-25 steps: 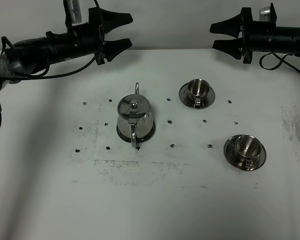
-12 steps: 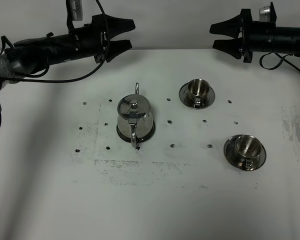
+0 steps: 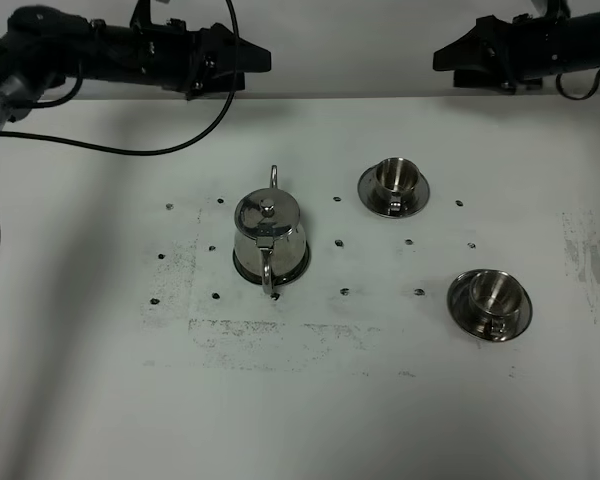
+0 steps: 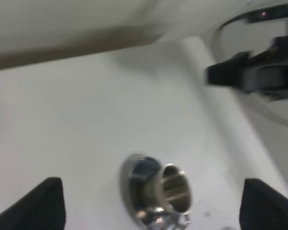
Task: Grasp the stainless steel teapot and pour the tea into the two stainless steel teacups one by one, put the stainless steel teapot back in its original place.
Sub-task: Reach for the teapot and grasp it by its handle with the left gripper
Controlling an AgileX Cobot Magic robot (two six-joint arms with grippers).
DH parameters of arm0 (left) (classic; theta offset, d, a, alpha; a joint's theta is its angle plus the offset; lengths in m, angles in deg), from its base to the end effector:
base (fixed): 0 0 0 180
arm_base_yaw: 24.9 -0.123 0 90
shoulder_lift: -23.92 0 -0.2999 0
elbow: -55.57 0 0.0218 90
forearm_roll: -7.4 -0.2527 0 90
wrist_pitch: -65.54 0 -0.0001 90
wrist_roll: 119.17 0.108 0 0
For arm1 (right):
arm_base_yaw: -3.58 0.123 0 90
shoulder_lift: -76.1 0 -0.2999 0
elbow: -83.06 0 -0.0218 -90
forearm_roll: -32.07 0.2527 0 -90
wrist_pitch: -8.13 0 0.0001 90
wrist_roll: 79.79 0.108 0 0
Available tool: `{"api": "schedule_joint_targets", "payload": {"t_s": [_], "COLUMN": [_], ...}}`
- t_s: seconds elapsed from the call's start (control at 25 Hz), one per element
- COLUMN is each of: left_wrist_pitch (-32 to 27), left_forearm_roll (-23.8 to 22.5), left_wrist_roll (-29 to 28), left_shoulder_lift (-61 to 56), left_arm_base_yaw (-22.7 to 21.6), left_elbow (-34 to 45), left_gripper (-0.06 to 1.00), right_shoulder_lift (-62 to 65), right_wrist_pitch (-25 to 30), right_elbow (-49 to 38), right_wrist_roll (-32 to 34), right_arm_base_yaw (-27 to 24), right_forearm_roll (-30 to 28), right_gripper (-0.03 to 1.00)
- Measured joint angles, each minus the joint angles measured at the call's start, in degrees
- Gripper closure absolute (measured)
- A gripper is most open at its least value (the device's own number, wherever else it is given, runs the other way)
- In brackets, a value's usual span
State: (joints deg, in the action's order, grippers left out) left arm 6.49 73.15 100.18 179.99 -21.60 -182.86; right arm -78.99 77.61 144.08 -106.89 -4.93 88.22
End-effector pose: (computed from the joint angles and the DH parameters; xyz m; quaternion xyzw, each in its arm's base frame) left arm 0.5716 -0.1176 0.1876 0.1320 0.8314 -0.4347 0.3199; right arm 0.5656 0.0003 0.1942 -0.0421 0.8780 0.3992 0.2608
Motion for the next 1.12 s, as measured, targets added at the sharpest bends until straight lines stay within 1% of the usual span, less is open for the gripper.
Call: {"api": "schedule_joint_targets", "payload": {"t_s": [0.12,0.2,0.28,0.4,0.48,0.64,0.72,0.8,0.88,1.04,1.12], "left_wrist_pitch": [-0.12,-0.12,0.18,0.23,0.30,2.22,3.54,5.10,6.47,9.91,12.19], "left_forearm_roll": [-9.67,-13.83,-14.88,-15.92,-17.90,-22.77,-25.91,-29.80,-34.71,-44.39,-48.22], "left_wrist_roll": [-1.69,-3.00,-3.46,-1.51,-0.47,1.98,3.35,4.17,4.41,4.41,4.41], "left_shoulder_lift": [-4.04,-6.95,-10.50,-16.15,-19.80,-27.19,-30.29,-32.82,-35.04,-39.49,-41.42], "left_arm_base_yaw": [0.71,1.65,2.39,3.32,3.96,6.33,8.03,9.84,11.72,14.42,15.68], "left_elbow": [-0.42,-0.35,0.99,4.67,7.73,15.29,19.07,22.39,25.91,33.22,36.62], "left_gripper": [0.24,0.24,0.24,0.24,0.25,0.29,0.31,0.31,0.31,0.32,0.32], "right_shoulder_lift": [5.53,9.43,14.29,20.92,25.70,37.23,43.07,48.73,54.39,64.30,69.58], "right_wrist_pitch": [0.12,0.12,0.12,0.28,0.34,0.28,0.33,-0.18,-2.14,-5.30,-6.17], "right_elbow": [0.46,-0.77,-4.56,-10.92,-15.23,-25.36,-30.82,-36.23,-41.96,-49.93,-53.58], "right_wrist_roll": [2.32,3.97,5.07,5.97,6.12,4.30,2.96,1.72,1.18,0.02,-0.55], "right_arm_base_yaw": [0.00,0.00,0.00,0.00,0.00,0.00,0.00,0.00,0.00,0.00,0.00], "right_forearm_roll": [-8.54,-13.47,-17.16,-21.52,-23.79,-24.75,-24.75,-24.75,-25.05,-25.43,-25.43], "right_gripper": [0.45,0.46,0.47,0.48,0.49,0.49,0.49,0.49,0.49,0.49,0.49]}}
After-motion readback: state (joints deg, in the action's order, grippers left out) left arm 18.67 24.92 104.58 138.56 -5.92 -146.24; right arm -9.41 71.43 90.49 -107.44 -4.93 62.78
